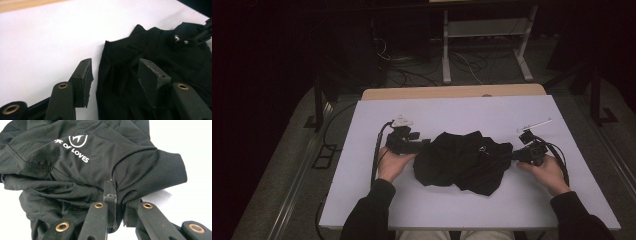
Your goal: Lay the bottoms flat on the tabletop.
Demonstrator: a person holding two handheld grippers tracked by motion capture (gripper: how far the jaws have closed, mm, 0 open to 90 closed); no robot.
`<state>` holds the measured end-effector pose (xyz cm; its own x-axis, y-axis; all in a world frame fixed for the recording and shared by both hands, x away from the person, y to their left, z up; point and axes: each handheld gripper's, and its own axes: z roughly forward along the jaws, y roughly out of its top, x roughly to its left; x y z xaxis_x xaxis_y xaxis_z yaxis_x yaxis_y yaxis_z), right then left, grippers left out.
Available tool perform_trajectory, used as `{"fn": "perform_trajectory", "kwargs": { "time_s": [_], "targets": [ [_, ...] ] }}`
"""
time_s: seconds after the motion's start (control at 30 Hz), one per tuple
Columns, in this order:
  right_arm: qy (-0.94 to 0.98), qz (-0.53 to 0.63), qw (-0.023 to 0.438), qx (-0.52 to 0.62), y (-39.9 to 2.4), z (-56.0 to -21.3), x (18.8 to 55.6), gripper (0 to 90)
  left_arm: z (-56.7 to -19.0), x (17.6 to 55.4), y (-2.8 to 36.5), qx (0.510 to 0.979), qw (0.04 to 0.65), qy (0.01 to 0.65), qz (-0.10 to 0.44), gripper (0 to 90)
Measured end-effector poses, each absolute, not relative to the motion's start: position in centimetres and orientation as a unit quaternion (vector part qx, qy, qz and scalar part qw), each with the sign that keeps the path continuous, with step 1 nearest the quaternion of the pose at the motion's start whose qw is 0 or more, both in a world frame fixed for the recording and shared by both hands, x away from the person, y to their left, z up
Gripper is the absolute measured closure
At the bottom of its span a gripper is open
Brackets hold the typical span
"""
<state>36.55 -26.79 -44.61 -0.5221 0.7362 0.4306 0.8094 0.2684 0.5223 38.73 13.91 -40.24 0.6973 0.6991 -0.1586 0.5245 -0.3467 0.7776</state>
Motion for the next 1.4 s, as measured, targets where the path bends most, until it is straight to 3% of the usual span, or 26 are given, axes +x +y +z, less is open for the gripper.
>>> {"fn": "perform_trajectory", "kwargs": {
  "time_s": [0.43, 0.53, 0.63, 0.67, 0.83, 1.07, 1.3, 1.4],
  "targets": [
    [-0.789, -0.371, 0.058, -0.485, -27.1, -44.8, 36.6, 82.3, -43.8, 43.8, 10.2, 0.862, 0.38, 0.332, 0.052, 46.2],
    [-0.786, -0.377, 0.061, -0.485, -27.2, -44.7, 36.5, 82.2, -44.4, 44.4, 9.4, 0.874, 0.351, 0.335, 0.04, 59.9],
    [-0.785, -0.38, 0.06, -0.485, -27.2, -44.6, 36.6, 82.3, -44.4, 44.5, 9.2, 0.871, 0.355, 0.339, 0.03, 84.4],
    [-0.785, -0.381, 0.06, -0.485, -27.3, -44.6, 36.6, 82.2, -44.3, 44.5, 9.3, 0.865, 0.362, 0.344, 0.033, 85.5],
    [-0.783, -0.393, 0.057, -0.479, -27.4, -44.5, 36.9, 81.9, -43.1, 44.0, 11.9, 0.822, 0.41, 0.389, 0.058, 86.3],
    [-0.791, -0.397, 0.049, -0.464, -26.1, -44.8, 37.8, 78.1, -43.5, 43.0, 17.0, 0.736, 0.483, 0.475, 0.006, 86.2],
    [-0.8, -0.364, 0.035, -0.476, -25.2, -45.1, 38.5, 63.8, -45.2, 42.0, 18.9, 0.724, 0.489, 0.487, 0.001, 86.1],
    [-0.792, -0.363, 0.004, -0.492, -25.4, -44.4, 38.3, 55.5, -45.1, 42.1, 19.0, 0.718, 0.494, 0.49, 0.003, 86.0]
  ]
}}
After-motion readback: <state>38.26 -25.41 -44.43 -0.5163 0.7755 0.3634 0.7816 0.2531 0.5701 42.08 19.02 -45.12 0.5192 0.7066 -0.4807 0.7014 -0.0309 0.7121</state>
